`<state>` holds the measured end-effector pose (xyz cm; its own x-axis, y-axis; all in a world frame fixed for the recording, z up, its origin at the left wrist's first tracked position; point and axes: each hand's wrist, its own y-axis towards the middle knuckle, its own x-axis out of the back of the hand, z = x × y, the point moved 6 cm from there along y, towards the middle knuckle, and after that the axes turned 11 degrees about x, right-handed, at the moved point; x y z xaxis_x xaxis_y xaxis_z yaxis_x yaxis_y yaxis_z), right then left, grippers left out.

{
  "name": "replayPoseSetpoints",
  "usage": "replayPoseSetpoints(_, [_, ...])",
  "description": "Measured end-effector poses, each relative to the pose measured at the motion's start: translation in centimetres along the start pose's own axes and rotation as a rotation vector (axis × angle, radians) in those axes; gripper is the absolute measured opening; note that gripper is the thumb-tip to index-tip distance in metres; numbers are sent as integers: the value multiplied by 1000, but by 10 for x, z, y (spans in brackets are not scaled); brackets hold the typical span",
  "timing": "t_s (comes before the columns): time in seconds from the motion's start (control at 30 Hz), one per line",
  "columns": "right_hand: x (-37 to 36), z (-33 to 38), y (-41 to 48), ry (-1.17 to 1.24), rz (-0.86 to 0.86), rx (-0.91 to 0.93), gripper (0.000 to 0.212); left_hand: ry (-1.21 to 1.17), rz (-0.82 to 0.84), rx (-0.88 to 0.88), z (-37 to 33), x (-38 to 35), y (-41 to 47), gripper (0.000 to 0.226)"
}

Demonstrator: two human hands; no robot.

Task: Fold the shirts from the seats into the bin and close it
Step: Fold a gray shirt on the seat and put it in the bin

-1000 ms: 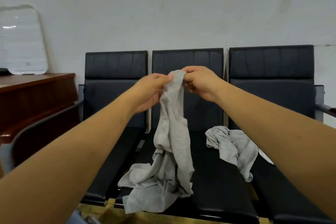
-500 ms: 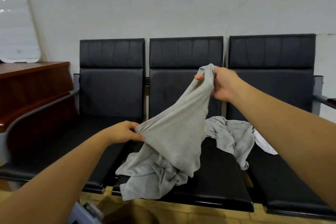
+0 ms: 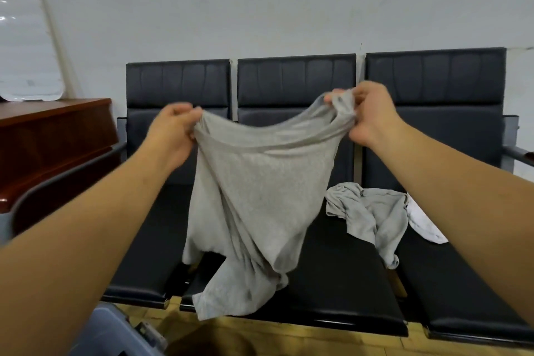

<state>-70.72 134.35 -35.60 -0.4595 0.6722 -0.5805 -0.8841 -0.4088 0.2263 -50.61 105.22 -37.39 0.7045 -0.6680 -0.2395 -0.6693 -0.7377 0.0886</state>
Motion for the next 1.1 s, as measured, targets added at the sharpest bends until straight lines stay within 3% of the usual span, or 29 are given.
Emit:
replayPoseSetpoints(0.07, [-11, 16, 6, 105, 39, 85, 21, 210, -9, -66, -32, -11, 3, 16])
replayPoseSetpoints(0.13, [-20, 20, 9, -135, 81, 113, 10, 628, -59, -95, -46, -14, 4, 20])
replayPoseSetpoints(0.17, [-21, 19, 10, -338, 75, 125, 6, 695, -80, -104, -49, -14, 4, 20])
replayPoseSetpoints(0.23, [-25, 17, 9, -580, 80, 132, 5, 578, -60, -129, -56, -17, 0, 17])
replayPoseSetpoints(0.33, [-45, 6, -1, -551, 249, 88, 7, 397, 42, -181, -60, -38, -11, 15])
replayPoseSetpoints(0.5, [-94, -41, -38, -816, 651, 30, 51, 378, 299, -195, -43, -88, -35, 11])
replayPoseSetpoints(0.57, [-105, -45, -41, -894, 653, 120, 40, 344, 351, -203, -38, -96, -43, 9])
replayPoseSetpoints(0.63, [-109, -39, -37, -852, 587, 179, 26, 287, 440, -132, -18, -94, -49, 28])
replayPoseSetpoints(0.7, [-109, -31, -37, -659, 532, 151, 18, 472, 574, 39, 26, -88, -59, 55])
replayPoseSetpoints(0.8, [-102, -19, -35, -488, 445, 96, 13, 773, 706, 288, 99, -78, -82, 52])
replayPoseSetpoints(0.9, [-81, -24, -23, -618, 339, 80, 22, 479, 672, 411, 122, -78, -93, 45])
replayPoseSetpoints(1.03, [-38, -57, -20, -682, 319, -100, 27, -49, 554, 528, 126, -85, -87, 48])
replayPoseSetpoints(1.1, [-11, -79, -30, -766, 316, -204, 46, -243, 499, 567, 127, -86, -83, 44])
